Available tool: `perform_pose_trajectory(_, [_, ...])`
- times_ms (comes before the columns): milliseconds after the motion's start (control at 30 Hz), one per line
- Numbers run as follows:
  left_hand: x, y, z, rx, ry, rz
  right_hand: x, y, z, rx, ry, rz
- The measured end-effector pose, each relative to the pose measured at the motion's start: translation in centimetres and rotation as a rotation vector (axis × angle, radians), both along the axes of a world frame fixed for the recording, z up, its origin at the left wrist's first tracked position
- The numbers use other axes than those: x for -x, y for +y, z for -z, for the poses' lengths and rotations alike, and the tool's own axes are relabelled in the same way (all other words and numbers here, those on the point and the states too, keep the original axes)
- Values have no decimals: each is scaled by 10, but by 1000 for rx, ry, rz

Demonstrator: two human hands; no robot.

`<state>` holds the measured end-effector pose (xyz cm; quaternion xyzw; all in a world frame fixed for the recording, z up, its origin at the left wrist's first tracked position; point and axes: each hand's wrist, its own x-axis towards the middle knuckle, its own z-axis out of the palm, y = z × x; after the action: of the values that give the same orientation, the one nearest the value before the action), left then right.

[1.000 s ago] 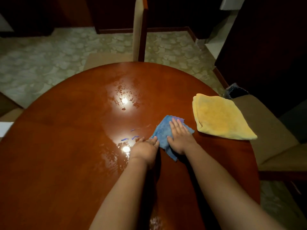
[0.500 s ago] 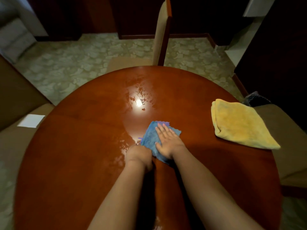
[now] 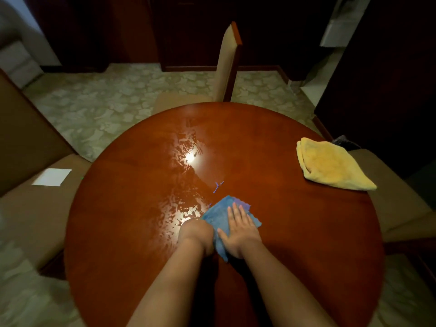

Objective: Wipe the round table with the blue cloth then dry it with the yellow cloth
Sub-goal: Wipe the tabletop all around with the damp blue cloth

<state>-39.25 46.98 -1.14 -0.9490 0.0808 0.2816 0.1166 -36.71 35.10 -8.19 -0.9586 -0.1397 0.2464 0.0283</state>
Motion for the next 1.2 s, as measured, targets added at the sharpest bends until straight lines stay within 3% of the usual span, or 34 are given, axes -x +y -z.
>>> perform_pose_trajectory(267, [45, 49, -3, -3, 38, 83, 71, 29, -8, 42, 8, 16])
perform_pose_trajectory(500, [43, 70, 20, 9, -10, 130, 77, 45, -6, 19, -15, 114])
perform_pose_trajectory(667, [0, 74, 31, 27, 24, 70, 52, 60, 1, -20, -12, 257])
perform_pose_trajectory(933, [-69, 80, 54, 79, 30, -29, -12, 58, 10, -104, -70, 293])
perform_pose_trajectory(1200, [-135, 71, 27, 36, 28, 121, -60, 68, 4, -94, -28, 417])
